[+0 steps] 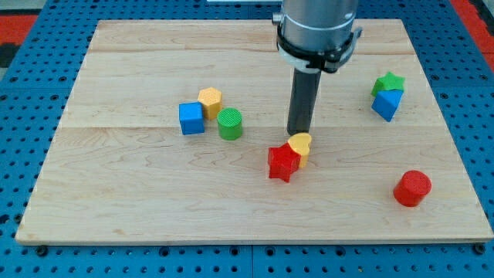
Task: Push the red star and yellow heart to the left of the red circle
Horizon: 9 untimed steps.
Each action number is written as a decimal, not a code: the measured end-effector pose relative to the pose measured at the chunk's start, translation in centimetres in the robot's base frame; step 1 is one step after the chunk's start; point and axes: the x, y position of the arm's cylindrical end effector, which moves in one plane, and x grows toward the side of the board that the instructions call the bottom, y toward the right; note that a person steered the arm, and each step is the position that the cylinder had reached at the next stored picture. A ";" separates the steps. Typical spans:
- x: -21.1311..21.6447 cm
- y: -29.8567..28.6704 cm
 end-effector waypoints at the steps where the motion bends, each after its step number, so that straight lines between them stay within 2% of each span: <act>1: 1.2 0.0; 2: 1.4 0.1; 3: 3.7 1.2; 4: 3.7 1.2; 5: 1.5 1.0; 6: -3.7 -1.1; 7: -2.6 -4.2; 8: 1.9 -6.6; 9: 2.2 -7.3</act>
